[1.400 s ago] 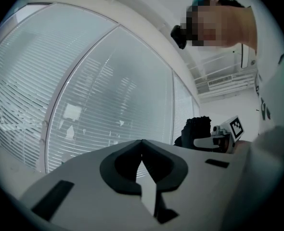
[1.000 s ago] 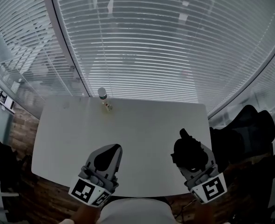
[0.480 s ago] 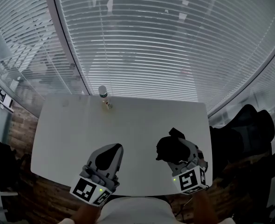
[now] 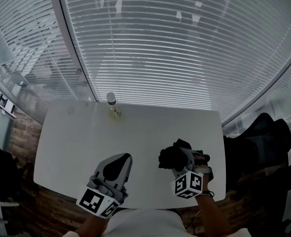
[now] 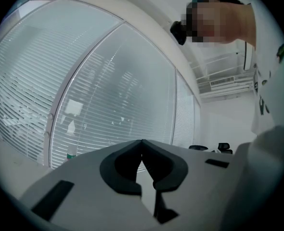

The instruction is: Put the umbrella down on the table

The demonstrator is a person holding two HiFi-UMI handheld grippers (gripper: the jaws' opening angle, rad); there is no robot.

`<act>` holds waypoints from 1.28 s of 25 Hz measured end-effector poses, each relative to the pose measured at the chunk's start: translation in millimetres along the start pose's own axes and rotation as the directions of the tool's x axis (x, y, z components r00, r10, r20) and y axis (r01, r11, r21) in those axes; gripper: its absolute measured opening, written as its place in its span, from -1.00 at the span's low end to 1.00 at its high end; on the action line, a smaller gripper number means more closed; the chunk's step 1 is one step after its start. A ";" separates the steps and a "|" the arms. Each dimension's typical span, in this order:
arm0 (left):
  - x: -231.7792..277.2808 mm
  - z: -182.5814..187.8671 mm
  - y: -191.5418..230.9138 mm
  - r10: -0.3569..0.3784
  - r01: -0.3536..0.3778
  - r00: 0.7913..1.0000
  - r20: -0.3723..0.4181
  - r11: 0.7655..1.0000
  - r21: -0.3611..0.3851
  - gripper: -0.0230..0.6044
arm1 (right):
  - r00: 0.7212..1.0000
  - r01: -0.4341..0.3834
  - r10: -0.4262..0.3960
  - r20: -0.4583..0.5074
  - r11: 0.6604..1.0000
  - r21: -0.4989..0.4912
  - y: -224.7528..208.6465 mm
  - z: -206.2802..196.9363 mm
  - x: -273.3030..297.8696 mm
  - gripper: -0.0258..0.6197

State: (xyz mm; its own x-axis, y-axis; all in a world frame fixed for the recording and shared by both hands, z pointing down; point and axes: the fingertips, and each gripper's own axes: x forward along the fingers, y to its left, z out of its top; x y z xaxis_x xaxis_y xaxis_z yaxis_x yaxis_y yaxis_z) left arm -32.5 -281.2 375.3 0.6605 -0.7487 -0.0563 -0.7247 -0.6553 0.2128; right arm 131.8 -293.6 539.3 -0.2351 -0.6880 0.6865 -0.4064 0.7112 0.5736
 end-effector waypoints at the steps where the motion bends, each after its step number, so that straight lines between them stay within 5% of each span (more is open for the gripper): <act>1: 0.1 -0.1 1.1 0.001 -0.001 1.000 0.000 1.000 0.000 -0.89 | 1.000 -0.008 0.008 -0.017 1.000 -0.012 2.7 -2.7 5.5 -0.14; 32: -8.2 -7.0 19.2 0.037 -0.037 0.999 -0.009 0.999 -0.020 -0.89 | 0.925 -0.294 0.240 -0.296 0.944 -0.153 81.7 -50.7 115.8 -0.14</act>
State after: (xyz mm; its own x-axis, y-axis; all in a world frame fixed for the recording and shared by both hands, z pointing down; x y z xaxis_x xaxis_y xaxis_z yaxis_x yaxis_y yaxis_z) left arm -50.5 -286.9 386.7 0.6349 -0.7716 -0.0393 -0.7448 -0.6248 0.2345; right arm 116.1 -307.9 688.3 -0.0538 -0.4229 0.9046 -0.1793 0.8953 0.4078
